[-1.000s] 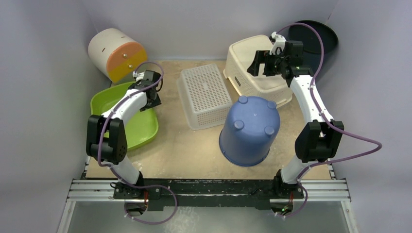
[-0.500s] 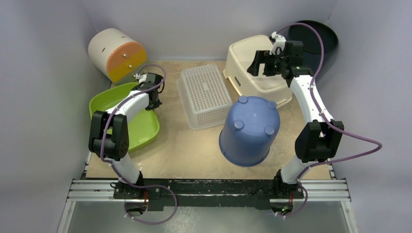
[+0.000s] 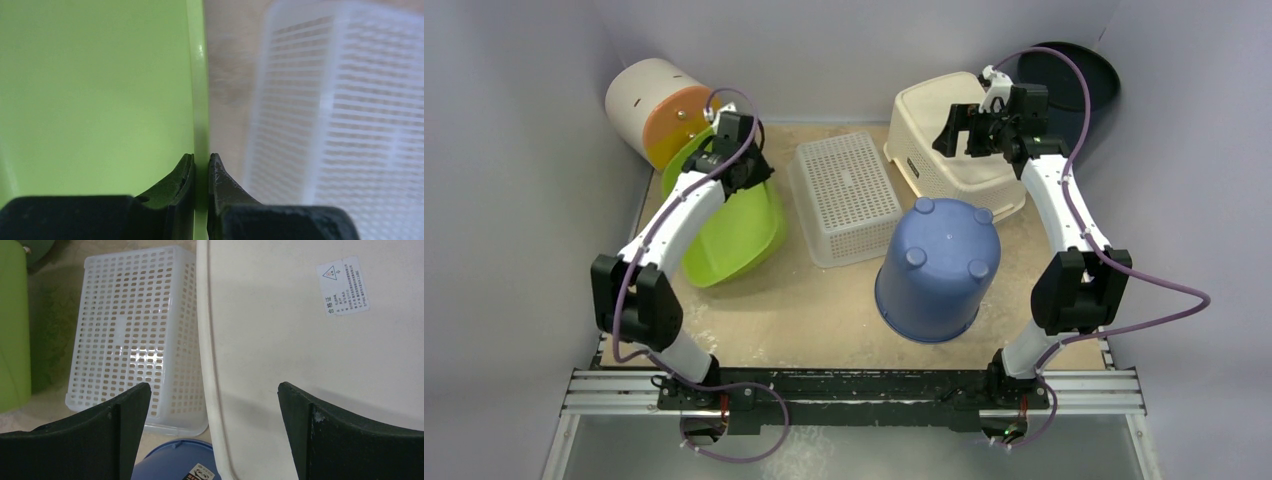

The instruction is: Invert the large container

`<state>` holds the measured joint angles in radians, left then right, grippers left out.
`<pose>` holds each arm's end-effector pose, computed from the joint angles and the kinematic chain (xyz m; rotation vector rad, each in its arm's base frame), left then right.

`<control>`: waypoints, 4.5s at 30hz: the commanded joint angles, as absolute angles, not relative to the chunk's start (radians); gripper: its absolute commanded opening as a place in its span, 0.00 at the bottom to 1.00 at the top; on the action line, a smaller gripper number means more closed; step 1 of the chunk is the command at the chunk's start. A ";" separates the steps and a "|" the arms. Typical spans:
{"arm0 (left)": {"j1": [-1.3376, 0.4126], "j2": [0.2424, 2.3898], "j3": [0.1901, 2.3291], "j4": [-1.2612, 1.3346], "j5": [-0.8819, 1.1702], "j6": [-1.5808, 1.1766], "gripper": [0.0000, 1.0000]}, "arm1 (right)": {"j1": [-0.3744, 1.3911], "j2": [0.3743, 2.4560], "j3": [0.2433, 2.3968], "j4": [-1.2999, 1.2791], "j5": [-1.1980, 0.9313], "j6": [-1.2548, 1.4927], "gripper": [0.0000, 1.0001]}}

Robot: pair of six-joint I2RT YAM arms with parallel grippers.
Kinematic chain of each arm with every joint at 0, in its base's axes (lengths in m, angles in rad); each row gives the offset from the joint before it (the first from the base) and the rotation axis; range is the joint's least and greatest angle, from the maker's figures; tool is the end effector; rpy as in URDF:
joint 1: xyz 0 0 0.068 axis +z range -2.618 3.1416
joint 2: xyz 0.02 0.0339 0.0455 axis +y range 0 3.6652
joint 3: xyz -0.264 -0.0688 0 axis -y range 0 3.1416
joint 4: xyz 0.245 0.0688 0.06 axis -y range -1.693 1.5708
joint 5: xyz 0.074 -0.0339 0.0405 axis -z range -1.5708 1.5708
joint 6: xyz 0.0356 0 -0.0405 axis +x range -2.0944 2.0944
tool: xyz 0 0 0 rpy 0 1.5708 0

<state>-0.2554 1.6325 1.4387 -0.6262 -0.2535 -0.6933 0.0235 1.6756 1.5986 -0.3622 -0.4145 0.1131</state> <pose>0.3527 -0.0829 0.3094 -0.6282 2.2776 -0.1573 0.3925 0.0236 0.3717 -0.1762 1.9977 0.5032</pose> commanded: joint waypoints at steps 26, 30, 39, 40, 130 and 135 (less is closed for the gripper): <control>-0.176 1.392 0.841 0.857 0.205 -1.659 0.00 | 0.024 1.631 1.605 -0.353 -0.419 0.101 1.00; -0.175 1.438 0.831 1.126 0.166 -1.835 0.00 | 0.024 1.634 1.605 -0.350 -0.419 0.103 1.00; -0.144 1.368 0.621 1.035 0.170 -1.840 0.00 | 0.024 1.626 1.591 -0.341 -0.419 0.105 1.00; -0.135 1.352 0.599 1.002 0.174 -1.828 0.00 | 0.024 1.626 1.588 -0.339 -0.420 0.106 1.00; -0.032 1.435 1.530 -0.647 -0.367 -0.517 0.64 | 0.118 1.690 1.864 -0.378 -0.439 0.114 1.00; -0.073 1.543 1.619 -0.597 -0.231 -0.486 0.65 | 0.164 1.698 1.907 -0.351 -0.388 0.132 1.00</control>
<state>-0.0372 1.4780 1.5391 -0.6849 -0.3347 -0.5617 0.1345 1.7035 1.8587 -0.3557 -0.4339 0.1287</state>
